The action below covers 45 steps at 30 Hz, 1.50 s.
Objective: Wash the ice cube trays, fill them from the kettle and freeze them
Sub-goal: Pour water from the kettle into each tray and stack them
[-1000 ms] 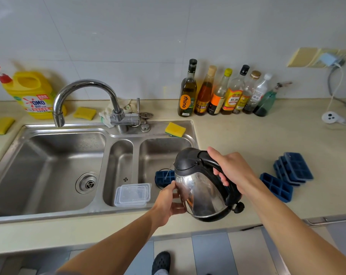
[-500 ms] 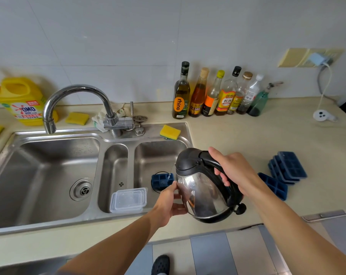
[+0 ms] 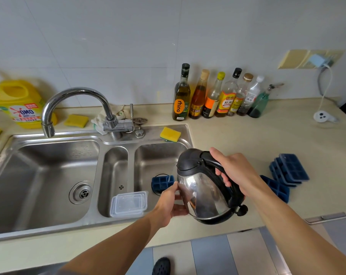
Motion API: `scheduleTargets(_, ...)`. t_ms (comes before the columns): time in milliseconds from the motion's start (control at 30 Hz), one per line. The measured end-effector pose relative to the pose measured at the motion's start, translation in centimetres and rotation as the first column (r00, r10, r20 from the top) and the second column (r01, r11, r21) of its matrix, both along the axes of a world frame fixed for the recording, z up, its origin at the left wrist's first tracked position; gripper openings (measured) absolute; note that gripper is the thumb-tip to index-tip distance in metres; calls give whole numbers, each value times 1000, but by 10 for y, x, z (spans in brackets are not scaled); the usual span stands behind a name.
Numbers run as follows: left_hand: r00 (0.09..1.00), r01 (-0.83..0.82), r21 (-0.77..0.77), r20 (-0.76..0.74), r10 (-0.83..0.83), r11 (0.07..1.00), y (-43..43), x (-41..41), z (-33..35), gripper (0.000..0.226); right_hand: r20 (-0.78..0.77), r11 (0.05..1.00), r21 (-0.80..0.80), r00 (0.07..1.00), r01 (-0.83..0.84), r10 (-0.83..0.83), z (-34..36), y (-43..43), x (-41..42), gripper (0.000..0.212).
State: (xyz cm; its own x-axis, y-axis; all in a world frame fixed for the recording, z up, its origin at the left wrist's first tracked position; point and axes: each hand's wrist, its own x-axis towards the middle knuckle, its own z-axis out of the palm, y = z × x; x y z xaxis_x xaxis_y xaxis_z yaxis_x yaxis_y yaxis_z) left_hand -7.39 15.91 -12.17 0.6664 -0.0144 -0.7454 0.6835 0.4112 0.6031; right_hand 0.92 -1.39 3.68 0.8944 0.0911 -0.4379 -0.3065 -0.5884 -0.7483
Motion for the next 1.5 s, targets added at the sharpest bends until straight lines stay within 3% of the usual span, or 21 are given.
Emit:
scheduleTargets(767, 998, -51, 41, -28, 52, 998, 18, -13, -1, 52, 7, 998, 19, 998, -63, 62, -8, 22, 3, 68)
scheduleTargets(933, 997, -67, 43, -29, 69, 997, 20, -20, 4, 62, 8, 996, 11, 996, -89, 89, -10, 28, 1, 69)
scheduleTargets(1067, 995, -97, 58, -32, 99, 994, 23, -25, 1, 51, 8, 995, 17, 995, -102, 102, -10, 31, -1, 69)
scheduleTargets(1500, 998, -55, 28, -25, 55, 998, 9, -29, 4, 49, -1, 996, 14, 997, -83, 83, -6, 17, -10, 68)
